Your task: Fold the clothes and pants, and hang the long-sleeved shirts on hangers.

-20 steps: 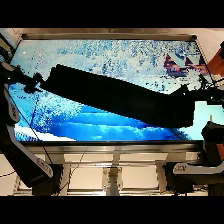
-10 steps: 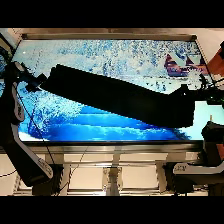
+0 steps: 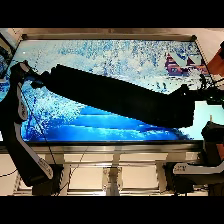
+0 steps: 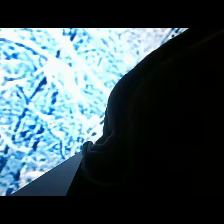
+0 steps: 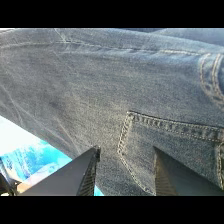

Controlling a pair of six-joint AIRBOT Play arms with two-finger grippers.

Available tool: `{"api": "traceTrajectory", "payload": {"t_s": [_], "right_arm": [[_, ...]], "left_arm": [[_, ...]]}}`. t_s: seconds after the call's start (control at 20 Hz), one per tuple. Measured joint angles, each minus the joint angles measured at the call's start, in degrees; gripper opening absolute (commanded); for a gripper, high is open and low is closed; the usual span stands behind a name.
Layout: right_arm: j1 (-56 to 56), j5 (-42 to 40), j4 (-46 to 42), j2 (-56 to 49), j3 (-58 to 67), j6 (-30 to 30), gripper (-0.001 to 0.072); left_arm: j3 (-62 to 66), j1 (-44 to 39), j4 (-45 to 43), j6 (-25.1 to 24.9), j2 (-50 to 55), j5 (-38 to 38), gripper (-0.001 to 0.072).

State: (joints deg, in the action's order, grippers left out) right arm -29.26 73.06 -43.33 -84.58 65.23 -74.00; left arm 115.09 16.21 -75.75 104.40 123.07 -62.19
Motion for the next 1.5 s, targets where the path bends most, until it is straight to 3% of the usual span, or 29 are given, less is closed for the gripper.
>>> {"api": "traceTrajectory", "payload": {"t_s": [0.05,0.1,0.45,0.7,0.9,1.2,1.5], "right_arm": [[0.0,-0.17,0.0,0.0,0.0,0.02,0.0388],[0.0,-0.2,0.0,0.0,0.0,0.04,0.0387],[0.13,0.72,-0.02,0.0,0.0,0.13,0.0387],[3.67,3.85,-0.04,0.0,0.0,0.79,0.0387],[9.92,4.87,-0.02,0.0,0.0,1.33,0.0387],[16.94,5.35,-0.02,0.0,0.0,1.6,0.0387],[18.43,5.88,-0.26,0.0,0.0,1.66,0.0386]], "left_arm": [[-0.02,-0.2,0.42,-0.04,0.04,0.31,0.0059],[-0.04,-0.39,0.85,-0.07,0.13,0.55,0.0035],[-0.09,1.11,-0.42,-2.23,-3.76,-3.54,0.0033],[-0.04,5.33,-15.04,-8.31,-13.86,-13.03,0.0033],[-2.38,9.25,-18.88,-12.33,-21.81,-19.56,0.0033],[-15.41,10.8,-19.34,-18.43,-30.95,-23.1,0.0033],[-19.74,6.58,-10.34,-25.68,-36.0,-23.26,0.0032]]}}
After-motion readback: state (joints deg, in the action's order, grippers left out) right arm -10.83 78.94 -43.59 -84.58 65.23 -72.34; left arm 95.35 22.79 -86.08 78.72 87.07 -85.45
